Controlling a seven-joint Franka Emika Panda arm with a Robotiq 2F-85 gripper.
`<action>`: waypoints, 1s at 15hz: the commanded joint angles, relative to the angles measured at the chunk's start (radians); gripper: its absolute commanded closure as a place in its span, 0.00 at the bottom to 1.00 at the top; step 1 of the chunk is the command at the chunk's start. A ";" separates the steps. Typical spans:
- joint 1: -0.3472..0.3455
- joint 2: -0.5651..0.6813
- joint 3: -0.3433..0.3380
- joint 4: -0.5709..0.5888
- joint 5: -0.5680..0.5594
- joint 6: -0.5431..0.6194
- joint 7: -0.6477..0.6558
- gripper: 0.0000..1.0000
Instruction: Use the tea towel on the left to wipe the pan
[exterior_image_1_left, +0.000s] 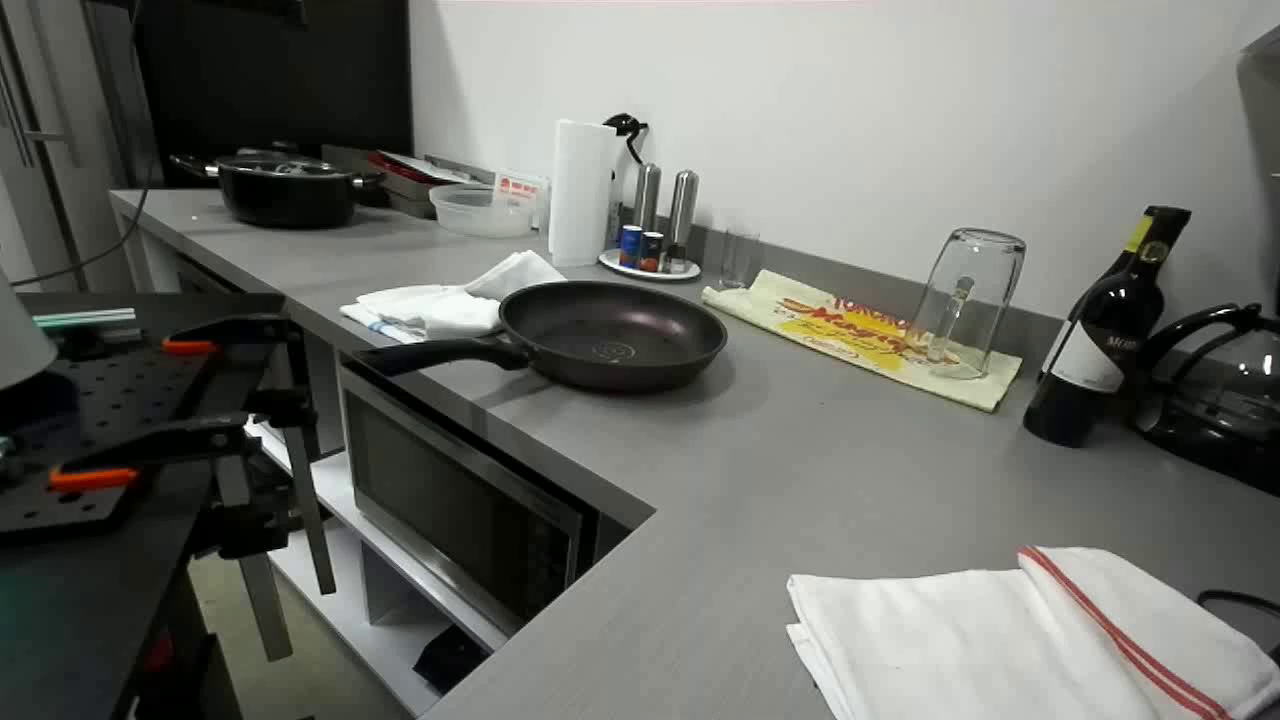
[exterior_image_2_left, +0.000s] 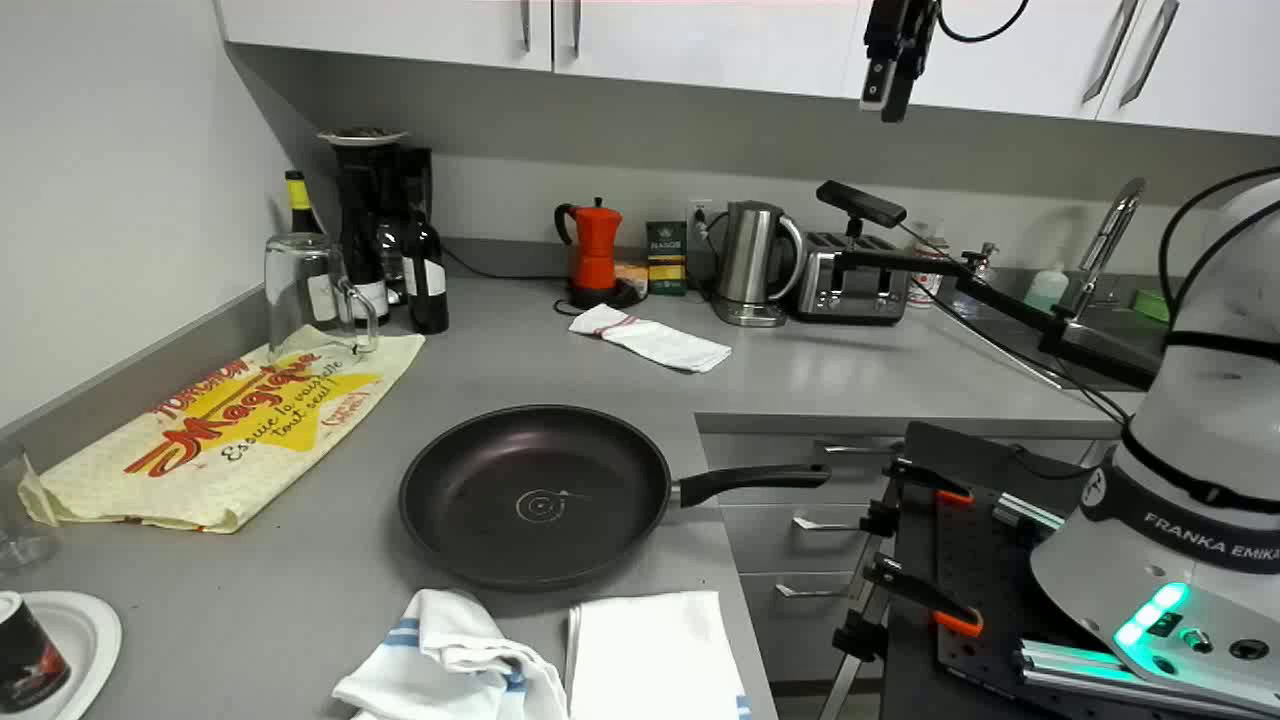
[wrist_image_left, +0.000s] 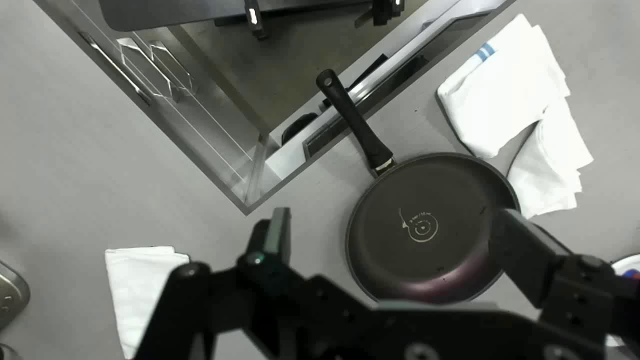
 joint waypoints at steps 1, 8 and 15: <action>-0.004 0.001 0.003 0.003 0.002 -0.002 -0.003 0.00; -0.004 0.000 0.003 0.004 0.002 -0.002 -0.003 0.00; -0.005 0.027 0.000 0.000 -0.002 0.015 -0.006 0.00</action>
